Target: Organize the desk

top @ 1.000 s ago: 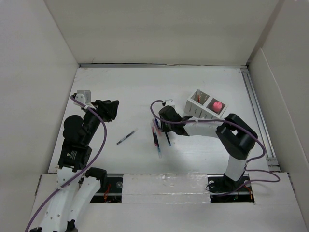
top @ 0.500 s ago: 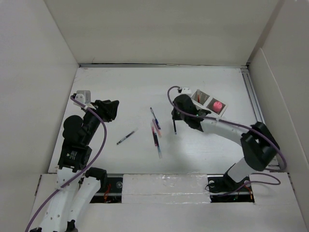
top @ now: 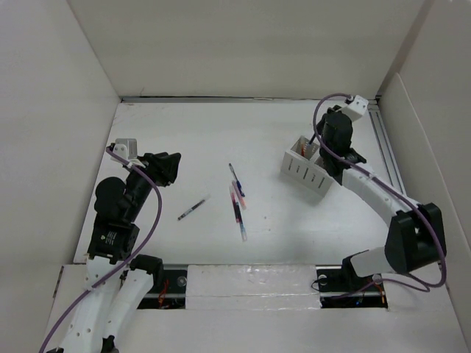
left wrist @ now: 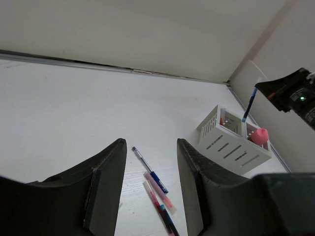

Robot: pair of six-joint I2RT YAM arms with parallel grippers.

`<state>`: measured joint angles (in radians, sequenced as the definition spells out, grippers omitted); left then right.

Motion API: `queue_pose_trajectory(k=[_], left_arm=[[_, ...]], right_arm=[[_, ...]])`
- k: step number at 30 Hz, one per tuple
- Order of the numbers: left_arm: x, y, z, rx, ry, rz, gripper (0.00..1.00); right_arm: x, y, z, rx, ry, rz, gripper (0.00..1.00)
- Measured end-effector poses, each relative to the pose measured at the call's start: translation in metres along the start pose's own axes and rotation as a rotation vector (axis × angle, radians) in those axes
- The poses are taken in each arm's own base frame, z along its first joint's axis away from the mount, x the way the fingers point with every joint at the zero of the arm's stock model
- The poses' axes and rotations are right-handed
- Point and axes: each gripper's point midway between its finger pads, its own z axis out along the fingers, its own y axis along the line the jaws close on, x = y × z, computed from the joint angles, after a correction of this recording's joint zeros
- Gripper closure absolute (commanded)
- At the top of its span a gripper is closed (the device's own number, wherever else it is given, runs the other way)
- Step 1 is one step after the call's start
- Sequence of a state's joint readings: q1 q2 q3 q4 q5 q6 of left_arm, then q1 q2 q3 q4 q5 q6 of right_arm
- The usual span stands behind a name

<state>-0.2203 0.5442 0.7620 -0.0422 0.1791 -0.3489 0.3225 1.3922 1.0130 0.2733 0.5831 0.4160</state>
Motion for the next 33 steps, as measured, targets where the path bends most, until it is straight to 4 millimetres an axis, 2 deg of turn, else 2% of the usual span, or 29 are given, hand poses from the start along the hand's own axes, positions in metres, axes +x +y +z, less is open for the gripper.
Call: queue_pose_trajectory(k=[3, 6, 7, 10, 12, 15, 17, 19, 20, 21, 22, 24, 26, 28, 31, 33], left_arm=[[-0.001, 0.000, -0.001, 0.001, -0.003, 0.000, 0.59], [-0.001, -0.001, -0.001, 0.001, -0.005, 0.001, 0.59], [-0.001, -0.001, -0.001, 0.001, -0.005, 0.001, 0.59], [-0.001, -0.001, -0.001, 0.001, -0.005, 0.001, 0.59], [-0.001, -0.001, -0.001, 0.002, -0.005, 0.001, 0.59], [-0.001, -0.001, -0.001, 0.002, -0.005, 0.001, 0.59], [-0.001, -0.001, -0.001, 0.002, -0.004, 0.001, 0.59], [-0.001, -0.001, -0.001, 0.002, -0.004, 0.001, 0.59], [-0.001, -0.001, -0.001, 0.002, -0.004, 0.001, 0.59], [-0.001, -0.001, -0.001, 0.002, -0.004, 0.001, 0.59], [-0.001, -0.001, -0.001, 0.002, -0.004, 0.001, 0.59], [-0.001, -0.001, -0.001, 0.002, -0.004, 0.001, 0.59], [-0.001, -0.001, -0.001, 0.002, -0.004, 0.001, 0.59], [-0.001, -0.001, -0.001, 0.002, -0.004, 0.001, 0.59], [-0.001, -0.001, -0.001, 0.003, -0.003, 0.001, 0.59], [-0.001, -0.001, -0.001, 0.002, -0.003, 0.001, 0.59]], right_arm=[[0.029, -0.013, 0.018, 0.062, 0.041, -0.074, 1.00], [0.049, -0.021, 0.024, 0.090, 0.074, -0.126, 1.00], [0.051, -0.020, 0.023, 0.094, 0.075, -0.134, 0.90], [0.048, -0.016, 0.018, 0.101, 0.050, -0.142, 0.74], [0.047, -0.011, 0.012, 0.095, 0.035, -0.142, 0.71], [0.051, -0.005, 0.006, 0.088, 0.034, -0.148, 0.59], [0.057, -0.002, 0.001, 0.078, 0.042, -0.159, 0.56], [0.063, 0.001, -0.006, 0.065, 0.052, -0.169, 0.58], [0.065, 0.004, -0.009, 0.054, 0.056, -0.170, 0.63], [0.065, 0.007, -0.013, 0.044, 0.058, -0.171, 0.70], [0.064, 0.011, -0.017, 0.026, 0.060, -0.166, 0.86], [0.059, 0.024, -0.024, -0.032, 0.064, -0.145, 0.99], [0.056, 0.043, -0.033, -0.125, 0.079, -0.116, 1.00], [0.064, 0.065, -0.043, -0.225, 0.118, -0.106, 1.00], [0.103, 0.103, -0.052, -0.367, 0.233, -0.134, 1.00], [0.143, 0.128, -0.054, -0.435, 0.346, -0.182, 0.95]])
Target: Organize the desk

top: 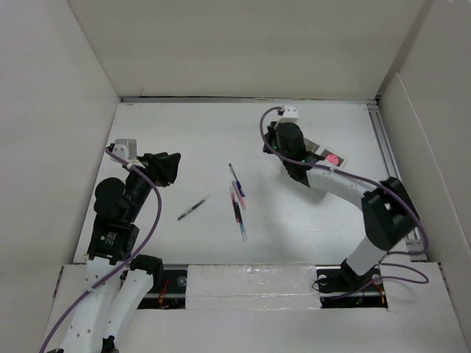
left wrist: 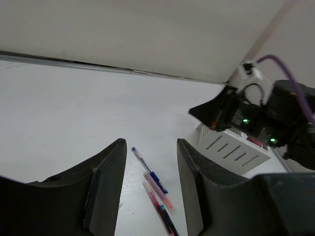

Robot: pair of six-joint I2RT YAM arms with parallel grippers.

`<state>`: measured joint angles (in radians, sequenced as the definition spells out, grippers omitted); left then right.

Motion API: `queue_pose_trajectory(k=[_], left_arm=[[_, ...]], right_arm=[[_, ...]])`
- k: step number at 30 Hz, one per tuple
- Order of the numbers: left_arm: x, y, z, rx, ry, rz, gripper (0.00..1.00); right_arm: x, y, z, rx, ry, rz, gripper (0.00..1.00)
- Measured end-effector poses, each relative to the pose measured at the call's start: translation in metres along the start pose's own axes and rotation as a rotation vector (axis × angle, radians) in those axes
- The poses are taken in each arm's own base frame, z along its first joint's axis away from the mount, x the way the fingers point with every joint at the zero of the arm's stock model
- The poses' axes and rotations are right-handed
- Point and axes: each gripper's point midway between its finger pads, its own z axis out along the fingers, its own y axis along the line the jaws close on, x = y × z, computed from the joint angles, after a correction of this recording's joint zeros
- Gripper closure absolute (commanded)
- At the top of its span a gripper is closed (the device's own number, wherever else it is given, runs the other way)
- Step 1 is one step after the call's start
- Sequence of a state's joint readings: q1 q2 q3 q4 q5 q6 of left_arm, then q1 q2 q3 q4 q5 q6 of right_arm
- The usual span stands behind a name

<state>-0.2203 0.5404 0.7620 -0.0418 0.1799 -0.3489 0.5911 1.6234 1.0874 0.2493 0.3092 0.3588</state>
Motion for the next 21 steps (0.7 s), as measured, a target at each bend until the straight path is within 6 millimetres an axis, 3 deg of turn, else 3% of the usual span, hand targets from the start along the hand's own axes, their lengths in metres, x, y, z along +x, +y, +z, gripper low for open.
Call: queue_pose_trajectory(k=[2, 5, 10, 14, 21], left_arm=[[0.000, 0.000, 0.000, 0.000, 0.001, 0.000, 0.59], [0.000, 0.000, 0.000, 0.000, 0.000, 0.000, 0.59], [0.000, 0.000, 0.000, 0.000, -0.001, 0.000, 0.59], [-0.001, 0.000, 0.000, 0.000, -0.002, 0.001, 0.59], [-0.001, 0.000, 0.000, 0.001, -0.002, 0.000, 0.59]], right_arm=[[0.031, 0.022, 0.023, -0.043, 0.107, -0.031, 0.74], [0.084, 0.043, 0.046, -0.075, 0.267, -0.090, 0.57], [0.147, 0.052, 0.053, -0.075, 0.458, -0.166, 0.52], [0.164, 0.054, 0.060, -0.068, 0.519, -0.187, 0.53], [0.170, 0.053, 0.058, -0.062, 0.549, -0.197, 0.57]])
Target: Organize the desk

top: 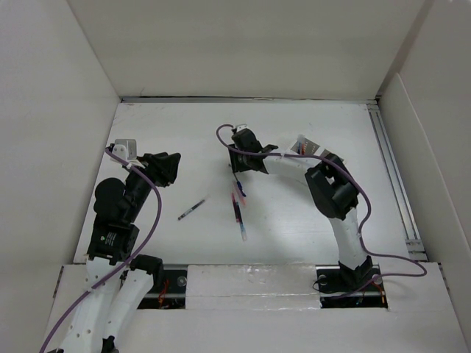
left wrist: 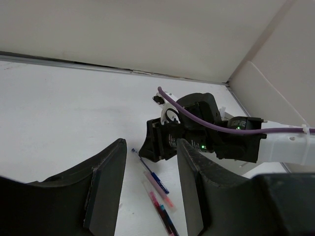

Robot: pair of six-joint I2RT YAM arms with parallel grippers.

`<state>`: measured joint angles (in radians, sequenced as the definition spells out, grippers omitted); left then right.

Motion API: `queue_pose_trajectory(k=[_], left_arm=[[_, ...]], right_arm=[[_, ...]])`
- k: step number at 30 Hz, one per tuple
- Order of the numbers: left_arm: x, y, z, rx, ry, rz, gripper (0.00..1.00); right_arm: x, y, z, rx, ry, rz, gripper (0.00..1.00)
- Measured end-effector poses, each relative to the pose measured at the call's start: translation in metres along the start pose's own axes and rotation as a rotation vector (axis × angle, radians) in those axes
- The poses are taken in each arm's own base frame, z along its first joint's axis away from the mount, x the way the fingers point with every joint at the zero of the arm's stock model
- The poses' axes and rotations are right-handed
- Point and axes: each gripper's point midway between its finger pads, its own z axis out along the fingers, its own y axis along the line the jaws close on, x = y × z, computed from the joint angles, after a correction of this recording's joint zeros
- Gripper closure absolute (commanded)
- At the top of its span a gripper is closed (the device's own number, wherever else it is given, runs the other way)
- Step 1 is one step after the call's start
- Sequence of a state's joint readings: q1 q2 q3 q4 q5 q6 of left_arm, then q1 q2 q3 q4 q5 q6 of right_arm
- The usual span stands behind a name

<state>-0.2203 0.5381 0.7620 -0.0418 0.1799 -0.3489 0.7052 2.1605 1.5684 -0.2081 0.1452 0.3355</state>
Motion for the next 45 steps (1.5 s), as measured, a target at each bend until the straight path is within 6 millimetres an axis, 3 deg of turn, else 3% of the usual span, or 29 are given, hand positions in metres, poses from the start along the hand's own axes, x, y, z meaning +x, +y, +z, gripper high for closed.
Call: queue_pose_trajectory(k=[8, 14, 20, 24, 29, 33, 35, 38, 41, 45], left_arm=[[0.000, 0.000, 0.000, 0.000, 0.000, 0.000, 0.59], [0.000, 0.000, 0.000, 0.000, 0.000, 0.000, 0.59], [-0.002, -0.001, -0.001, 0.002, -0.007, 0.001, 0.59], [-0.002, -0.001, -0.002, 0.004, -0.009, 0.001, 0.59], [-0.002, -0.001, -0.002, 0.004, -0.010, 0.001, 0.59], [-0.003, -0.001, -0.002, 0.004, -0.011, 0.002, 0.59], [-0.003, -0.002, -0.003, 0.005, -0.012, 0.002, 0.59], [-0.003, -0.002, -0.003, 0.005, -0.014, 0.002, 0.59], [-0.004, -0.002, -0.004, 0.007, -0.017, 0.003, 0.59], [-0.004, -0.003, -0.004, 0.008, -0.018, 0.003, 0.59]], right_arm=[[0.000, 0.012, 0.008, -0.006, 0.007, -0.018, 0.62], [-0.001, 0.010, 0.008, 0.029, -0.009, -0.020, 0.63], [-0.013, 0.010, -0.013, 0.037, -0.055, -0.014, 0.63], [-0.027, 0.024, -0.025, 0.004, -0.102, -0.021, 0.63], [-0.022, 0.038, -0.016, -0.013, -0.089, -0.044, 0.63], [-0.001, 0.037, -0.001, 0.004, -0.038, -0.063, 0.66], [0.006, 0.034, 0.007, 0.024, -0.010, -0.070, 0.69], [-0.001, 0.036, 0.013, 0.038, -0.023, -0.072, 0.77], [0.001, 0.032, 0.013, 0.053, -0.015, -0.078, 0.98], [0.000, 0.028, 0.013, 0.075, -0.028, -0.074, 1.00]])
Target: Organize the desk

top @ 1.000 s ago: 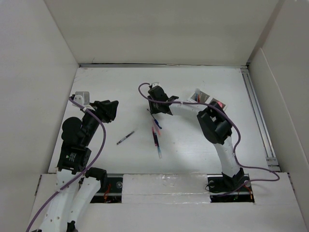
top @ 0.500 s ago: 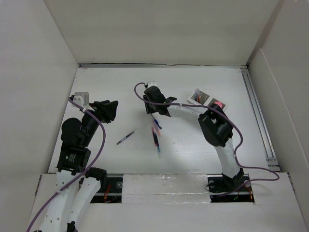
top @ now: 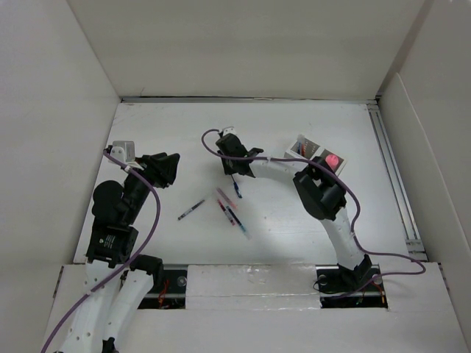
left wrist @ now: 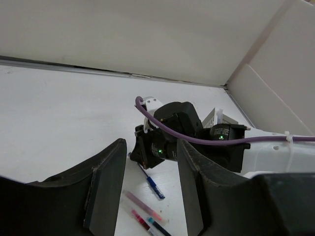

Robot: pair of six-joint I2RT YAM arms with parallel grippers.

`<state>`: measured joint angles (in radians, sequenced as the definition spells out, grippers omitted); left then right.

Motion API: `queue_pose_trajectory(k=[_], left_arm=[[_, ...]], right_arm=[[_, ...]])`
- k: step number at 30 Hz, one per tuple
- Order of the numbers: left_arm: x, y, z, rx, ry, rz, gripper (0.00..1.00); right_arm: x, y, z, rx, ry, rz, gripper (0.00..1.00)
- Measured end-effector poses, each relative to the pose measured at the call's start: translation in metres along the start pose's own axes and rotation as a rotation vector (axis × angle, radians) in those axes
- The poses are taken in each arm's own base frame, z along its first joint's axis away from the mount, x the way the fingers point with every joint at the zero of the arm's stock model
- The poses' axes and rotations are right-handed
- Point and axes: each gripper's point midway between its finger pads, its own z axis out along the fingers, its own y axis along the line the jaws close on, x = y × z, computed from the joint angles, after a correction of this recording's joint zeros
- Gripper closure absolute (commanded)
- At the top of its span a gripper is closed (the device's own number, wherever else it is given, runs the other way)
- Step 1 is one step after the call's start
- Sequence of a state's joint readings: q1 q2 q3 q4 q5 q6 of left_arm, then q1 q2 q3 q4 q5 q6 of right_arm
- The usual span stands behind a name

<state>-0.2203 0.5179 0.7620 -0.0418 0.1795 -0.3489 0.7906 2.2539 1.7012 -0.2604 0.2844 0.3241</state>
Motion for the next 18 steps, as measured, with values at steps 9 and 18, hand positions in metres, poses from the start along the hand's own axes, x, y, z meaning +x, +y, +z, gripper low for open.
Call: queue_pose_trajectory(k=[9, 18], left_arm=[[0.000, 0.000, 0.000, 0.000, 0.000, 0.000, 0.59], [0.001, 0.001, 0.001, -0.002, 0.004, -0.001, 0.59]], right_arm=[[-0.005, -0.053, -0.029, 0.112, -0.027, 0.015, 1.00], [-0.137, -0.154, -0.176, 0.221, -0.523, 0.256, 1.00]])
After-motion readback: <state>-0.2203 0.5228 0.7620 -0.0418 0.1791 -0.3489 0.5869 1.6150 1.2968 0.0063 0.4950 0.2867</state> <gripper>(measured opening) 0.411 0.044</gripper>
